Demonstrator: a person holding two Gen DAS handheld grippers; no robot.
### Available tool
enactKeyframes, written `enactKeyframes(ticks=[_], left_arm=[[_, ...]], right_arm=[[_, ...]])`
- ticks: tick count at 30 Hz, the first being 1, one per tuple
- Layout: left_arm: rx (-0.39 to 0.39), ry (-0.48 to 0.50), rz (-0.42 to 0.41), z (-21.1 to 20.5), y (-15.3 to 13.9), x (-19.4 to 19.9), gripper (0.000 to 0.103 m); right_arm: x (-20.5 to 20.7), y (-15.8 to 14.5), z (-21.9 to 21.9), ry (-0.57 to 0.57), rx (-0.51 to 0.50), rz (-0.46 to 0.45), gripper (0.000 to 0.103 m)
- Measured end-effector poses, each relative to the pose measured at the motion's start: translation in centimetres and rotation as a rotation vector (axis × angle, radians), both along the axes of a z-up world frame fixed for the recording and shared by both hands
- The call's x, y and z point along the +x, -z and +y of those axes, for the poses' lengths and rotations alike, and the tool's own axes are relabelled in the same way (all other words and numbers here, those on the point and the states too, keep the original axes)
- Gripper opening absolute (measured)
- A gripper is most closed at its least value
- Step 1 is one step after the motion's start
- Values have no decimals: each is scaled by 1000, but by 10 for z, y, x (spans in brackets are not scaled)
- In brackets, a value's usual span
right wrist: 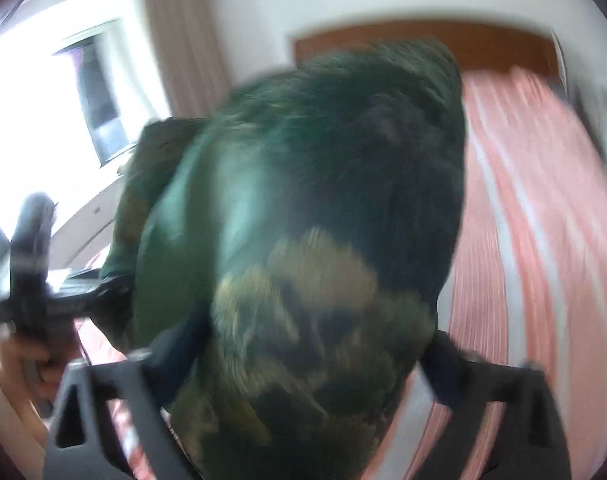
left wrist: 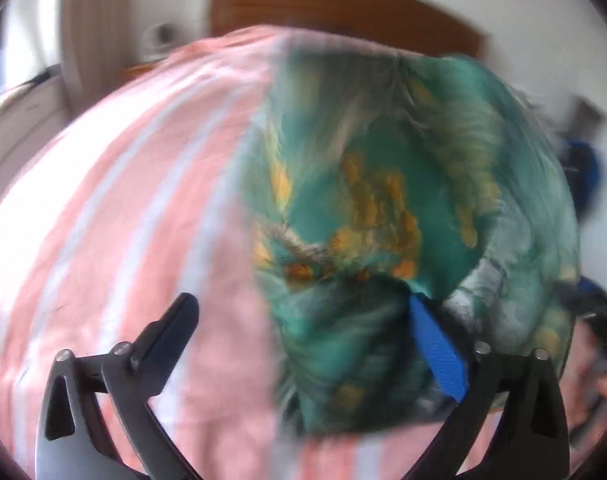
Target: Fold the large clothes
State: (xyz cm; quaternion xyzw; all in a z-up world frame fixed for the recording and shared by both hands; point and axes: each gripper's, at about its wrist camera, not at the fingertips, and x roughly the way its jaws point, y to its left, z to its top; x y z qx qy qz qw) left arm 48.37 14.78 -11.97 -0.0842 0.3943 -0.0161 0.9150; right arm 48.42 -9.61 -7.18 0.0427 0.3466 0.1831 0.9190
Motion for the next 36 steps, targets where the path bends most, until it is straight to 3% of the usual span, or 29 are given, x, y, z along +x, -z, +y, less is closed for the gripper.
enactKeyframes(ticks=[3,11,12,15,18,22,23,27,30,36], left_arm=[[-65,-20,-41,27,11,-29,101],[163,-121,-284,20,-16,-165,103],[180,-134,-312,12,-22,-162,103],[201,-143,-397,-10,-45,-200,103],[178,-166,-445,-31,-63,-240,103],[123,-191,-400,-46,-64,-268,103],[129,-202,-392,-49,-63,-276,103],[161,-235,-383,-59,-57,-301,103],[129,-208,-387,-65,-57,-316,103],[186,-137,-343,-82,-55,-332,103]], right_arm=[[-13,5,-14,65,-65,-36,101],[-136,7,2,25,-288,-192,101],[-161,4,7,35,-295,-222,101],[-208,-12,0,113,-273,-342,103],[-239,-31,-15,205,-215,-398,103],[-253,-38,-31,135,-77,-255,103],[-264,-40,-33,146,-66,-259,103],[-316,-51,-36,243,-95,-388,103],[-328,-50,-31,257,-145,-315,103],[-359,-45,-19,256,-157,-293,103]])
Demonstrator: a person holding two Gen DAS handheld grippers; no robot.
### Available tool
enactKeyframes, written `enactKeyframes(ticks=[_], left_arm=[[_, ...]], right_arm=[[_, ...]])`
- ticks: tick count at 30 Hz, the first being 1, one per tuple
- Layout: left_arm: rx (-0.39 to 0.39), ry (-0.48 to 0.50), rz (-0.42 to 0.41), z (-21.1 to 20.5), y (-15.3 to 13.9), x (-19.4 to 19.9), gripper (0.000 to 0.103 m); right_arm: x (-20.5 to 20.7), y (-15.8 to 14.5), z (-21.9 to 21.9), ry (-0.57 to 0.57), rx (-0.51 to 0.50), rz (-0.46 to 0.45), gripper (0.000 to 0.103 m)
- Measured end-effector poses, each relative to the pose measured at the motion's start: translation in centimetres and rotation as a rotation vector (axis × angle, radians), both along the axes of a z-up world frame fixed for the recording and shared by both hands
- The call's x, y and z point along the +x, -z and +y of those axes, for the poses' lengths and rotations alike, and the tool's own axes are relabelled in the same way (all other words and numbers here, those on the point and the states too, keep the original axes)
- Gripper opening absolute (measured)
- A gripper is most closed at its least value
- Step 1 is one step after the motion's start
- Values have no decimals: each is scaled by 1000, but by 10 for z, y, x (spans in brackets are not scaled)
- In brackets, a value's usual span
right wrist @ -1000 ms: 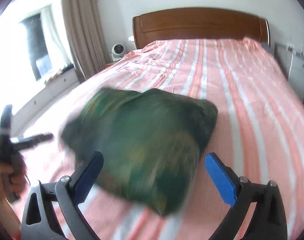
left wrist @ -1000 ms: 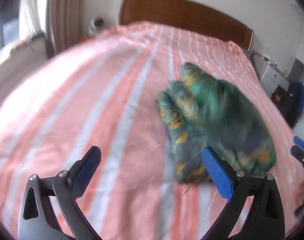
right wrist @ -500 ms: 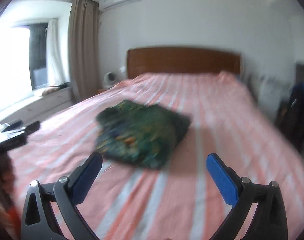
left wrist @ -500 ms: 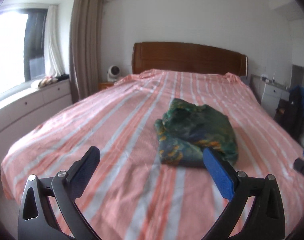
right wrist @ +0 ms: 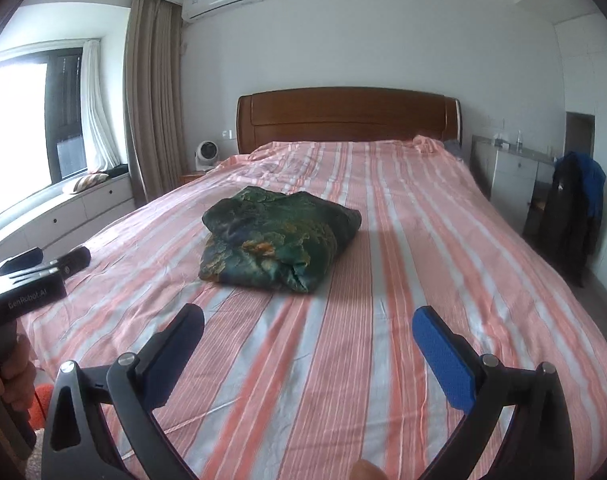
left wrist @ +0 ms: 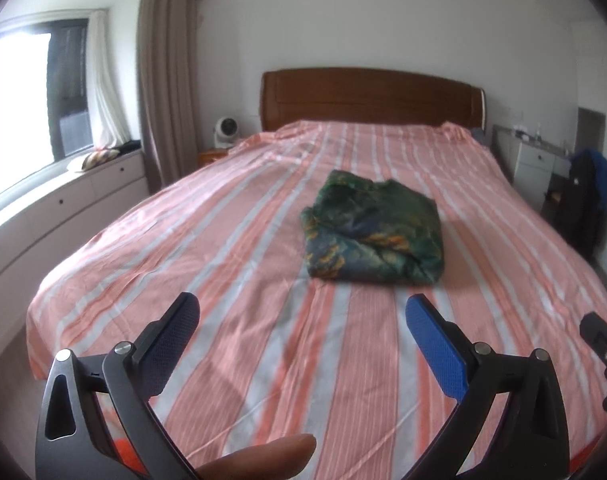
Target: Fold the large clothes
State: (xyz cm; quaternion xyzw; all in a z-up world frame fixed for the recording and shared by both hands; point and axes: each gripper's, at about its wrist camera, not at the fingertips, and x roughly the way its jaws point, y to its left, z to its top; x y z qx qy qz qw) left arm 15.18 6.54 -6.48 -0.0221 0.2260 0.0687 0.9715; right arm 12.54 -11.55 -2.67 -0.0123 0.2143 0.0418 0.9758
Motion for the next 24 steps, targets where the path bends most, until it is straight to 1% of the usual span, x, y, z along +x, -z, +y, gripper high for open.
enactKeyframes(ticks=[3,7,12,16,20,24], left_arm=[[16,13,37,-5,3,-5,103],[41,18,99,-10,9,-8,103],[35,28,143,-12,13,-10,103],[60,43,160,-18,12,-11,103],[81,65,142,-22,5,-19,103],[73,80,139,-16,-2,-27,103]], right_arm=[[-5,1,5,9,18,33,103],[-9,4,18,0,-8,72,103],[-17,7,29,-21,-24,111,103],[-19,7,31,-30,-23,137,103],[-20,5,32,-21,-33,162,103],[-20,3,34,-8,-42,186,103]])
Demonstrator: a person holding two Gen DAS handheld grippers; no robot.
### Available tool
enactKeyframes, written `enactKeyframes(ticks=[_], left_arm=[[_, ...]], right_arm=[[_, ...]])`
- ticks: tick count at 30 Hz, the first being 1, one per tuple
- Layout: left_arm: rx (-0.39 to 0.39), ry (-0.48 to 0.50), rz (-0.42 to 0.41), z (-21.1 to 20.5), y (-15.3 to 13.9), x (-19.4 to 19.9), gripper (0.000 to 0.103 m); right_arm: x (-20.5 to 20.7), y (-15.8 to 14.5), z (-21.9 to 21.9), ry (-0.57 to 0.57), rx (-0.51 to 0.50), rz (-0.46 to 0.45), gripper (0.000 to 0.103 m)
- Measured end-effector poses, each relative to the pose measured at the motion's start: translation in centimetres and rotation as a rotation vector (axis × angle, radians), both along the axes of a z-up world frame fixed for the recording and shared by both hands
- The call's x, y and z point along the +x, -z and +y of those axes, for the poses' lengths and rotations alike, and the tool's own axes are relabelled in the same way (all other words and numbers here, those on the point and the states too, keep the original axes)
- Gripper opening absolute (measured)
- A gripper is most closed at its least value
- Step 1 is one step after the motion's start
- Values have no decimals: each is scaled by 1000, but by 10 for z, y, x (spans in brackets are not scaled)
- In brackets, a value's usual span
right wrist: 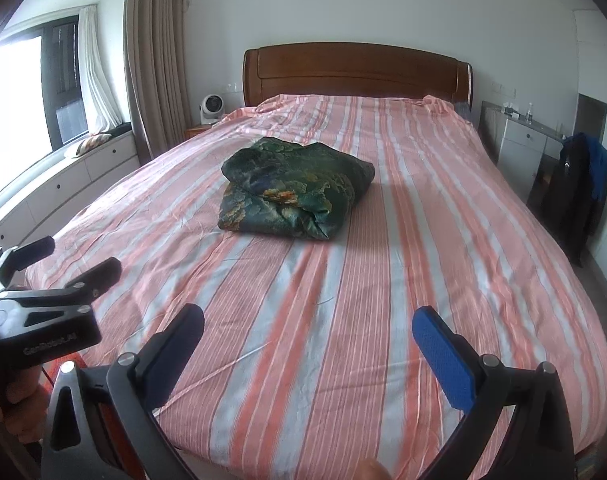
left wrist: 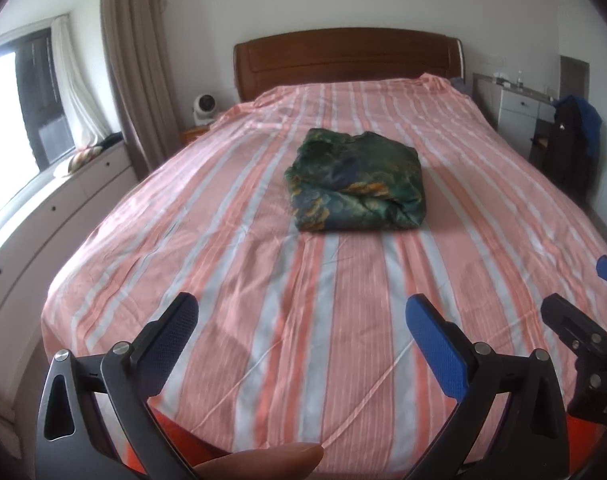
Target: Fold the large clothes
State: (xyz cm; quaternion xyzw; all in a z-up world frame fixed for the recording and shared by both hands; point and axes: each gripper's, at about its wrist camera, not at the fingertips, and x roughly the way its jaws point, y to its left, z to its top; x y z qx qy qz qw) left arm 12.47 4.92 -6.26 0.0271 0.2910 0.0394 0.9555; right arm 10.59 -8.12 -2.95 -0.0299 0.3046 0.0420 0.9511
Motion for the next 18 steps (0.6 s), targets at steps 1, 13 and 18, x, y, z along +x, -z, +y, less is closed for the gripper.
enactKeyframes(ticks=[1,13,18], left_arm=[[1,1,-3,2,-1,-2,103],[14,-1,6,-2,-12,-6,103],[35,-5,48,-7,-4,2,103]], right_arm=[[-1,-1,1,3,1,2,103],[-17,-4,1,-34,54,22,103],[-15,-9,-4,-6,50,26,103]])
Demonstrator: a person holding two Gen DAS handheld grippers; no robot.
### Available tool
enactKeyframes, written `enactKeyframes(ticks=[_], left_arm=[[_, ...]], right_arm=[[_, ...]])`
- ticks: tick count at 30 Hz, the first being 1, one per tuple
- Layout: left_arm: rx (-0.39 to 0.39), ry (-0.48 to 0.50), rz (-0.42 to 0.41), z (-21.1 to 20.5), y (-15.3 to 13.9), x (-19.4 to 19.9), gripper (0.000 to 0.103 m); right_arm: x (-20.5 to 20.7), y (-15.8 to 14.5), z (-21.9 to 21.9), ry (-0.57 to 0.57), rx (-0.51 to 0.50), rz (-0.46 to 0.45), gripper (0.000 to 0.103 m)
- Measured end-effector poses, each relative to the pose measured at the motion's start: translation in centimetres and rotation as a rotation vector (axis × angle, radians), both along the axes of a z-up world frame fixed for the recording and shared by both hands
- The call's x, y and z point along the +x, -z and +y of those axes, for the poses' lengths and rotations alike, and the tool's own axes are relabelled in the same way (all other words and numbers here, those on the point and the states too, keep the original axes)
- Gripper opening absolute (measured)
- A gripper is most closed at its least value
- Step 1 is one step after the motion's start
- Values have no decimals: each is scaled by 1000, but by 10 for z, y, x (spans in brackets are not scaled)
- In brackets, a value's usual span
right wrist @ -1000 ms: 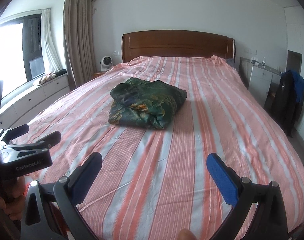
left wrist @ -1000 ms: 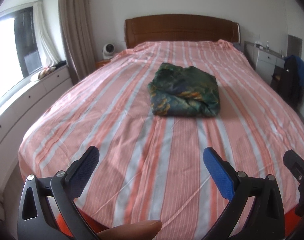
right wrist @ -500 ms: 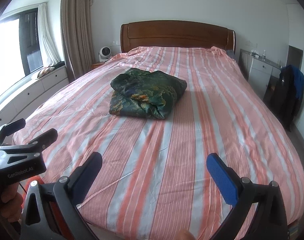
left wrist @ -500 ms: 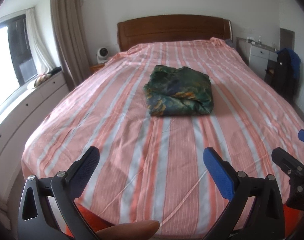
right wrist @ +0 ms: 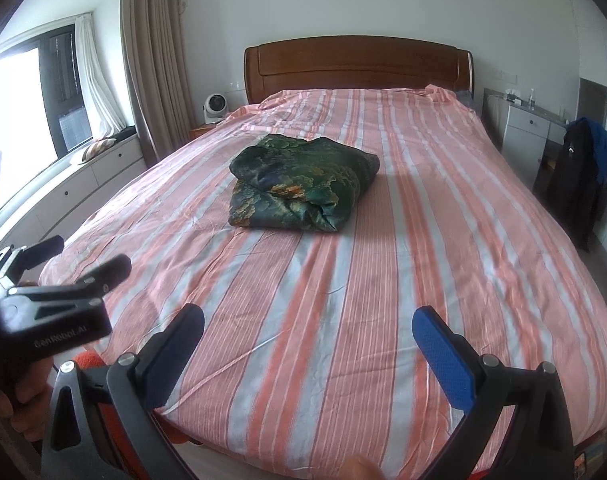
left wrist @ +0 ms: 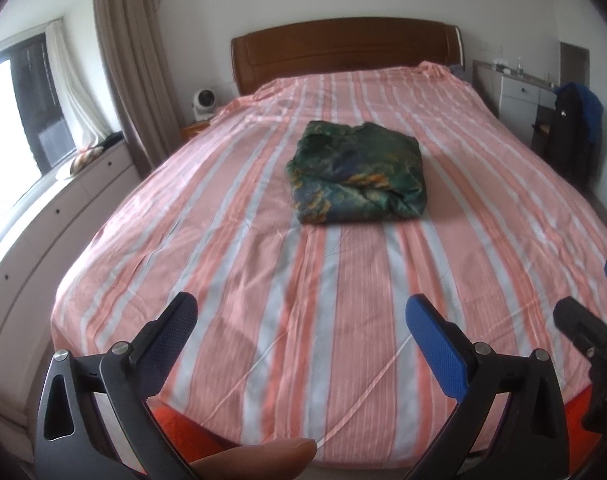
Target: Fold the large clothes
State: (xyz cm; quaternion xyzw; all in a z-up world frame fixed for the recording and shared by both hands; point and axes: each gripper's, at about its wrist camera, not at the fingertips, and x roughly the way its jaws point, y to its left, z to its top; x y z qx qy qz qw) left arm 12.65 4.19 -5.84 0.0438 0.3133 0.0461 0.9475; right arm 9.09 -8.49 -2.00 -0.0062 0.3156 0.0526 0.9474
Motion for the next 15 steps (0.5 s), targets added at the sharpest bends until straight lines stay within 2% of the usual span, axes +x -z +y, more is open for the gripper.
enactKeyframes(ticks=[15], left_arm=[[6,-3,-7,0,-1,-1,103]], right_arm=[[9,-4,8,10,-68,-15,103]])
